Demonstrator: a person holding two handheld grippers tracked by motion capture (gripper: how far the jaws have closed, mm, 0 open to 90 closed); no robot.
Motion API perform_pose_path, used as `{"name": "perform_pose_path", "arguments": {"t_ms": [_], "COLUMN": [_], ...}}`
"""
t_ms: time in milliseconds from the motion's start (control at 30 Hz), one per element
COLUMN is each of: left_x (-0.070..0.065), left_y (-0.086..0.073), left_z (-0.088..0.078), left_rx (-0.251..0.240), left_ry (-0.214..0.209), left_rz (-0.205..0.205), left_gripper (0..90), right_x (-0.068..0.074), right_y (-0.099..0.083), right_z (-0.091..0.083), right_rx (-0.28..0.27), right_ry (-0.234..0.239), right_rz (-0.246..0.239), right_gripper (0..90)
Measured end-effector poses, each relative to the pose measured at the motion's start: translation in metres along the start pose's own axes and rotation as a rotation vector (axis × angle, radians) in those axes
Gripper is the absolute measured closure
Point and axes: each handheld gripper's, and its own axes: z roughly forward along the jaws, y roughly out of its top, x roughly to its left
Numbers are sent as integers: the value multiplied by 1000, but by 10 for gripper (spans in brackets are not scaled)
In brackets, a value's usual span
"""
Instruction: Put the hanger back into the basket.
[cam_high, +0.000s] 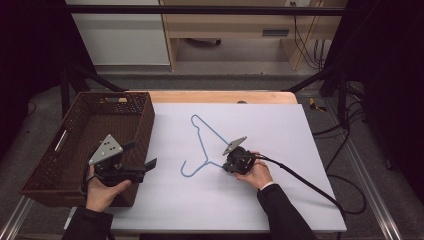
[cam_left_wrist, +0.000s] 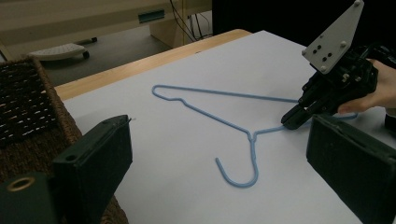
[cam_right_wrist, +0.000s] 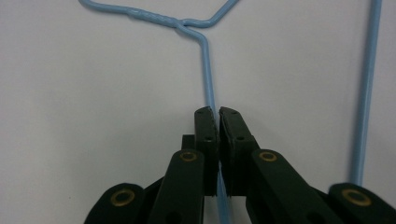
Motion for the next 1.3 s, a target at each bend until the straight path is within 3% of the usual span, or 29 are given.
{"name": "perform_pose_path", "arguments": {"t_ms": [367,700,933,1200,1300], "left_x": [-4,-17,-29,-41,-48], "left_y": [0,-1,-6,-18,-21], "left_z": [3,13,26,44,51], "left_rx": [6,17,47,93,112], "left_ry": [-11,-35,-51,-75,-73], "left_rz": [6,19,27,-12,-2], "left_gripper": [68,71,69,64,64], "right_x": [-2,-5,-7,-8,-8], "right_y": [0,3,5,5,5], "right_z": [-5,-26,-41,-50,-53], "right_rx": [-26,-110,-164,-206,-218], "right_ry": [28,54,65,73,76], "right_rz": [-3,38,66,77,78], "right_gripper": [874,875,875,876,875]}}
